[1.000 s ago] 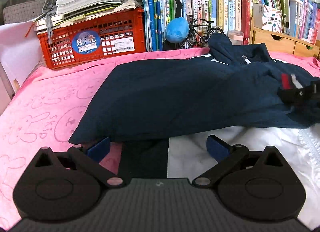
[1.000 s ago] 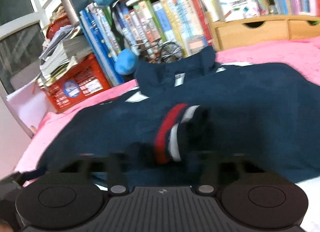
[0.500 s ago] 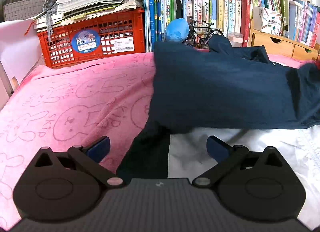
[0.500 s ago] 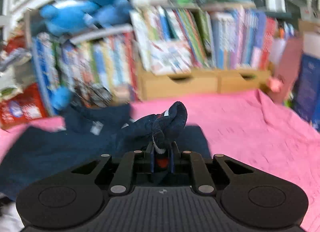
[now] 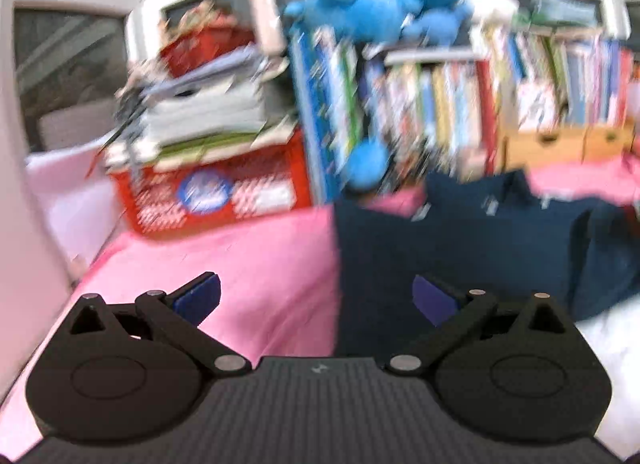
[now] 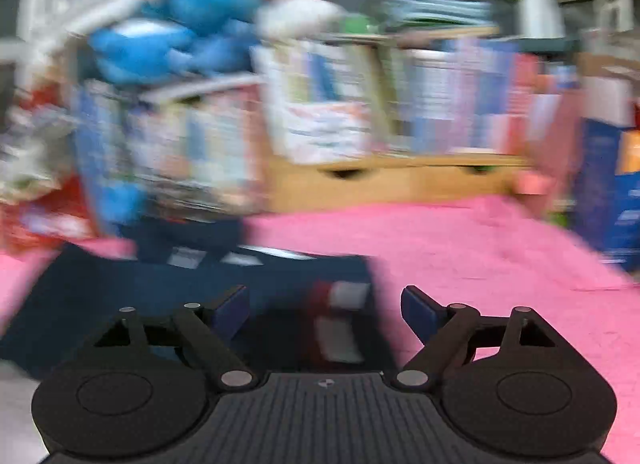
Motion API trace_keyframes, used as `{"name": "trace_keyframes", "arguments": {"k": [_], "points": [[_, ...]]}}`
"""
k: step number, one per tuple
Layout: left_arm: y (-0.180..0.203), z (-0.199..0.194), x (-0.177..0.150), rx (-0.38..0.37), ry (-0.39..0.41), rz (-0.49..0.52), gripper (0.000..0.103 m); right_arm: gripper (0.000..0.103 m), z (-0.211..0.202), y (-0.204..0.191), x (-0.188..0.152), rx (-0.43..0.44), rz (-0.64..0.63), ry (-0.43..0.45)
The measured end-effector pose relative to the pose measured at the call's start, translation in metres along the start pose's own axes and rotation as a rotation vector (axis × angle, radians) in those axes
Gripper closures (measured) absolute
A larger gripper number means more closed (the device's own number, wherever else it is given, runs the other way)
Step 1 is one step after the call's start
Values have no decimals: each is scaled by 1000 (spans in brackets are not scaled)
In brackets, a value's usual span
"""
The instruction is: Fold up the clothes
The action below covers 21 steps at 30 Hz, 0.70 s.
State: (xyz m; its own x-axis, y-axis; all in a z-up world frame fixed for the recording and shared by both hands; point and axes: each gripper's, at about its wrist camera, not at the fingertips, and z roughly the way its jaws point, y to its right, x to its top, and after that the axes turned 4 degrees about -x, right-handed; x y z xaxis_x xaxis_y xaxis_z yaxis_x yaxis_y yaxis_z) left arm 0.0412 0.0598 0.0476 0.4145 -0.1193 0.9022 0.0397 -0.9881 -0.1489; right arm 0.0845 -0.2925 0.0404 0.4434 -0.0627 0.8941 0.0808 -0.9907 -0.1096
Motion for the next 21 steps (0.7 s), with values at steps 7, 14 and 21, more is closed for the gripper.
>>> {"name": "trace_keyframes", "arguments": {"k": [7, 14, 21], "points": [[33, 81, -27, 140, -173, 93, 0, 23, 57, -99, -24, 272, -92, -177], [22, 82, -34, 116, -185, 45, 0, 46, 53, -28, -33, 28, -141, -212], [21, 81, -34, 93, -190, 28, 0, 61, 27, 30, -11, 48, 110, -222]]}}
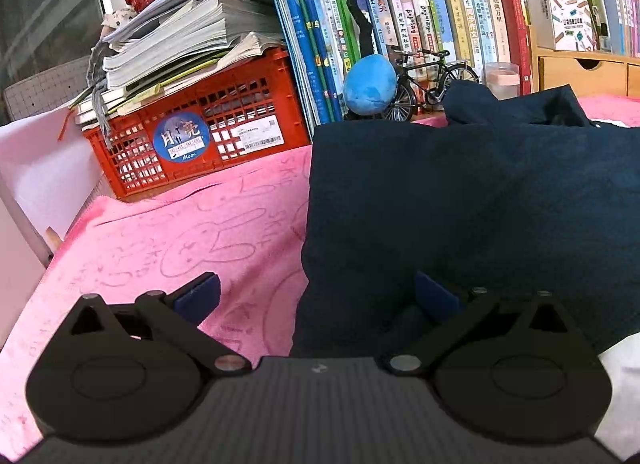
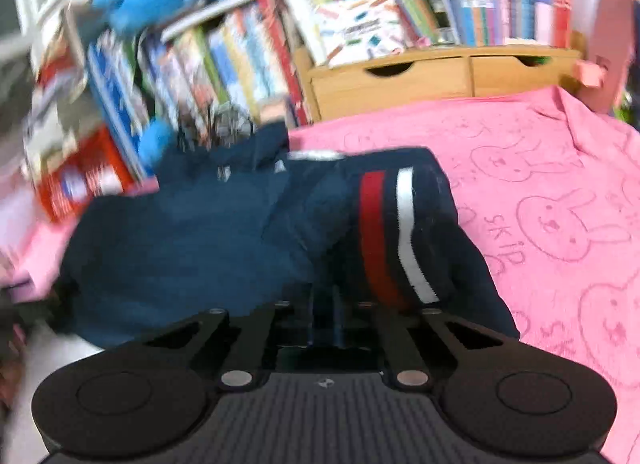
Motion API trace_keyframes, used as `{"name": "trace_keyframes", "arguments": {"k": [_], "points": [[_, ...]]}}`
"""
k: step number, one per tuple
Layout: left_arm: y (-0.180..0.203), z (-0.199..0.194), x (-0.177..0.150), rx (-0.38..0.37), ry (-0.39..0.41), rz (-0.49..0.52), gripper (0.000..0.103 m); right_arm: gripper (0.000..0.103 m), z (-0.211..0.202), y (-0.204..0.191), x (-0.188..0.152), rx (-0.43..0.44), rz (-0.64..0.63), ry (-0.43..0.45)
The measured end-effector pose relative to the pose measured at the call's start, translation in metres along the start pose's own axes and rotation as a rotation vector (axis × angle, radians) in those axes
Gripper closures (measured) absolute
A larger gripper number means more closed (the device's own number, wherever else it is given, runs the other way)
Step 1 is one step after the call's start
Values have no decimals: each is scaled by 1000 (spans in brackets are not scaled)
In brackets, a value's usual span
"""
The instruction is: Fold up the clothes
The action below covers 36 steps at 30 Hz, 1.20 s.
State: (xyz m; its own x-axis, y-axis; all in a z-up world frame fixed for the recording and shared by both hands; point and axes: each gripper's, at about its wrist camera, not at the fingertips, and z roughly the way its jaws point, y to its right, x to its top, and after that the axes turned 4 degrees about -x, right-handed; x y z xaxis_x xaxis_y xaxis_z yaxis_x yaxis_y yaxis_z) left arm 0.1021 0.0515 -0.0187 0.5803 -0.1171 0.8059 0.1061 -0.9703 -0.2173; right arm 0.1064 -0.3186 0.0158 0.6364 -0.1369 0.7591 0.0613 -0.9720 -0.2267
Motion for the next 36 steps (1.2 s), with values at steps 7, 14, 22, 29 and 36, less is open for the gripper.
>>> {"name": "trace_keyframes", "arguments": {"k": [7, 14, 22, 29, 36], "points": [[-8, 3, 0, -35, -14, -47, 0, 35, 14, -67, 11, -187, -257, 103], [-19, 7, 1, -95, -36, -111, 0, 37, 94, -39, 22, -332, -193, 46], [-23, 10, 4, -119, -51, -147, 0, 17, 121, -20, 42, -256, -135, 14], [-25, 11, 5, -120, -58, -166, 0, 21, 77, -71, 19, -166, -204, 81], [-25, 11, 6, -118, -60, -168, 0, 21, 47, -176, -40, 87, -542, 44]]}}
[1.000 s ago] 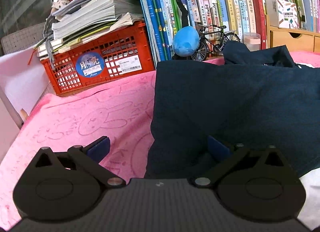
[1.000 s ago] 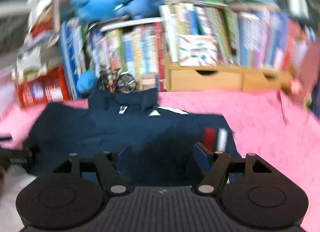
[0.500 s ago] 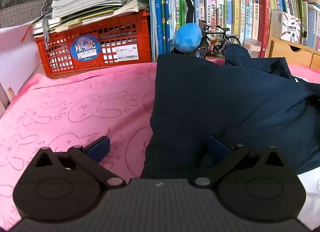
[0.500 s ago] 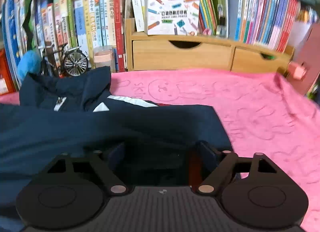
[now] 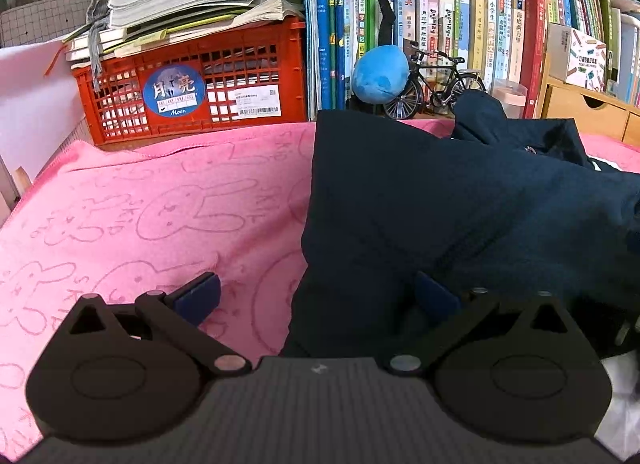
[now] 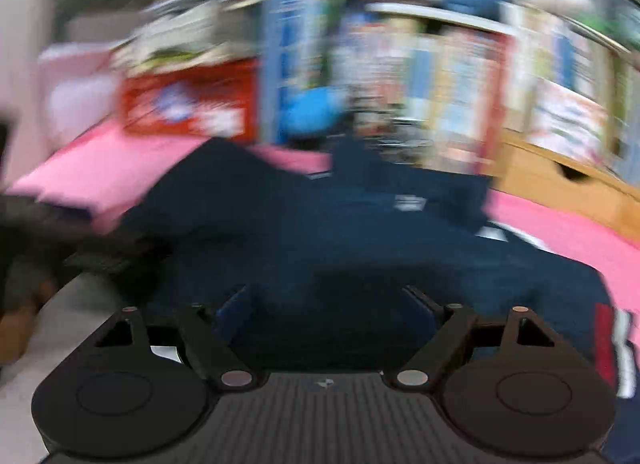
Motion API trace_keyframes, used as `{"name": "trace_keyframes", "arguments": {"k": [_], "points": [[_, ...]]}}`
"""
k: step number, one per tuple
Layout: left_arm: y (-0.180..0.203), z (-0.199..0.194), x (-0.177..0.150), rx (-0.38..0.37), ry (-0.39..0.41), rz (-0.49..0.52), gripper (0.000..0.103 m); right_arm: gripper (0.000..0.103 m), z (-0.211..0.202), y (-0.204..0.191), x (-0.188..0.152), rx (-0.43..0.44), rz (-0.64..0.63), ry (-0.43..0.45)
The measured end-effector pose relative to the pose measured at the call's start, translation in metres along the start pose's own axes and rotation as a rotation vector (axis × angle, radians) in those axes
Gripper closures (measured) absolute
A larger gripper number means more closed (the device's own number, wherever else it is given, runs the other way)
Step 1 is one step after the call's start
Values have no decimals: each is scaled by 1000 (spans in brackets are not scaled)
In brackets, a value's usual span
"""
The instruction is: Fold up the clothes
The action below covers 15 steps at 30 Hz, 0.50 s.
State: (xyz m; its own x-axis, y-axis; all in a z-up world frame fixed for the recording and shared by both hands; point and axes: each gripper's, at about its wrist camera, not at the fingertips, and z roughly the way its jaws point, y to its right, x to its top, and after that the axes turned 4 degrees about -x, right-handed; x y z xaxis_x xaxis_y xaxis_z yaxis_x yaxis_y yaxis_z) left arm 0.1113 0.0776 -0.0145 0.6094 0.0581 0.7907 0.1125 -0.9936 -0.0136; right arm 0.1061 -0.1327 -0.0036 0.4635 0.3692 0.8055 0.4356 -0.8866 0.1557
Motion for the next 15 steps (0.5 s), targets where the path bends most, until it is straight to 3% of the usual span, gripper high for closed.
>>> {"name": "trace_keyframes", "arguments": {"k": [3, 5, 7, 8, 9, 10, 11, 12, 13, 15], "points": [[0, 0, 0, -4, 0, -1, 0, 16, -4, 15, -12, -42, -20, -25], [-1, 0, 1, -12, -2, -5, 0, 13, -9, 55, -25, -36, 89, -64], [-3, 1, 1, -26, -5, -11, 0, 13, -19, 100, -41, -110, 215, -97], [-3, 1, 1, -29, -5, -14, 0, 35, -27, 117, -48, -122, 258, -91], [-4, 1, 0, -31, -3, -17, 0, 50, -36, 131, -54, -100, 306, -79], [-4, 0, 0, -32, -2, -21, 0, 50, -48, 140, -57, -70, 367, -68], [-5, 0, 0, -33, -2, -25, 0, 41, -59, 144, -58, -52, 410, -55], [-4, -4, -1, -24, 2, -12, 0, 21, -71, 139, -58, -82, 410, -35], [-2, -10, -1, -10, 7, 10, 0, 13, -84, 133, -58, -121, 401, -14], [3, -25, -4, 19, 20, 60, 0, 12, -103, 115, -59, -144, 319, 28]]}}
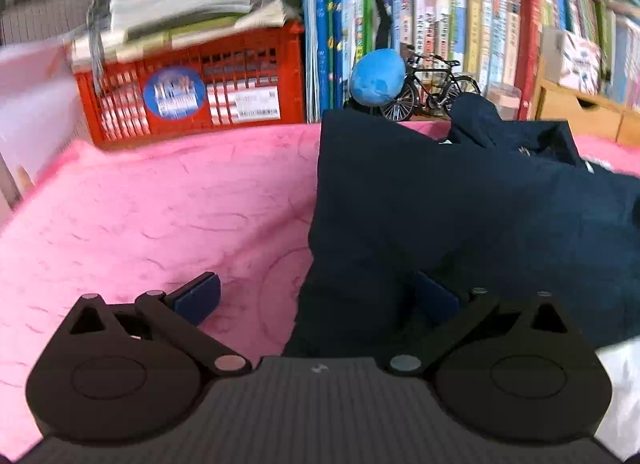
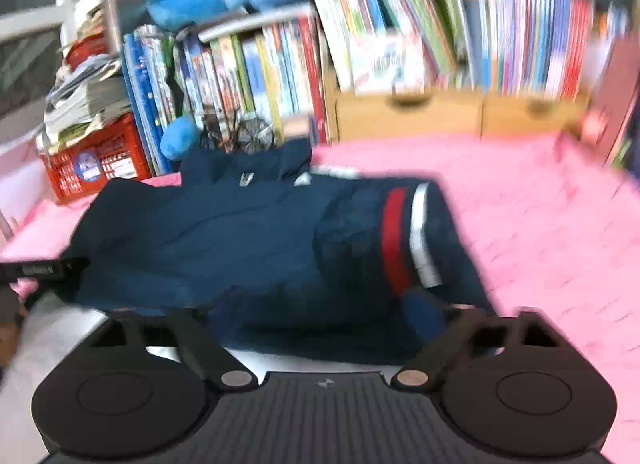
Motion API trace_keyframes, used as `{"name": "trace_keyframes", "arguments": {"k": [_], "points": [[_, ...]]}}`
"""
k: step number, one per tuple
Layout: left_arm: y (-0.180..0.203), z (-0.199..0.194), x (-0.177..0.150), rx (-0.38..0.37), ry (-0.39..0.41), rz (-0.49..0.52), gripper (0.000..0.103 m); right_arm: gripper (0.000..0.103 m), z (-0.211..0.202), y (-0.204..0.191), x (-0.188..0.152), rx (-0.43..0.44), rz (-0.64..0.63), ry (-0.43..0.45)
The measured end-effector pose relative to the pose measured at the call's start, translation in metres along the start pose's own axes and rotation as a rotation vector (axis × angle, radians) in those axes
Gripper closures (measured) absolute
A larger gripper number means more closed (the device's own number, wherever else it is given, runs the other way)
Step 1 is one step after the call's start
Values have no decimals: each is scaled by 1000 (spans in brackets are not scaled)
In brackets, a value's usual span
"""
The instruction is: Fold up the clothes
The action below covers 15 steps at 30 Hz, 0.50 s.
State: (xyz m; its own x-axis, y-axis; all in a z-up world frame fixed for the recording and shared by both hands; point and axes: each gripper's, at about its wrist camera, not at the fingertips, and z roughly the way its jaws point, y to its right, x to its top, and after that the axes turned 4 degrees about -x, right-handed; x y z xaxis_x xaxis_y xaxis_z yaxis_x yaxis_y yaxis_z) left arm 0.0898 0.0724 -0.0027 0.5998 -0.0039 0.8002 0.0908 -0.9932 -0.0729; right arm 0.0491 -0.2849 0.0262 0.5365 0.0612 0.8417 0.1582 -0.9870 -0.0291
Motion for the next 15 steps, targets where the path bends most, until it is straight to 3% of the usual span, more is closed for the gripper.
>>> {"name": "trace_keyframes", "arguments": {"k": [6, 15], "points": [[19, -62, -40, -78, -48, 77, 0, 7, -46, -24, -34, 36, -13, 44], [50, -159, -106, -90, -48, 102, 0, 5, -111, -60, -120, 35, 79, 34]]}}
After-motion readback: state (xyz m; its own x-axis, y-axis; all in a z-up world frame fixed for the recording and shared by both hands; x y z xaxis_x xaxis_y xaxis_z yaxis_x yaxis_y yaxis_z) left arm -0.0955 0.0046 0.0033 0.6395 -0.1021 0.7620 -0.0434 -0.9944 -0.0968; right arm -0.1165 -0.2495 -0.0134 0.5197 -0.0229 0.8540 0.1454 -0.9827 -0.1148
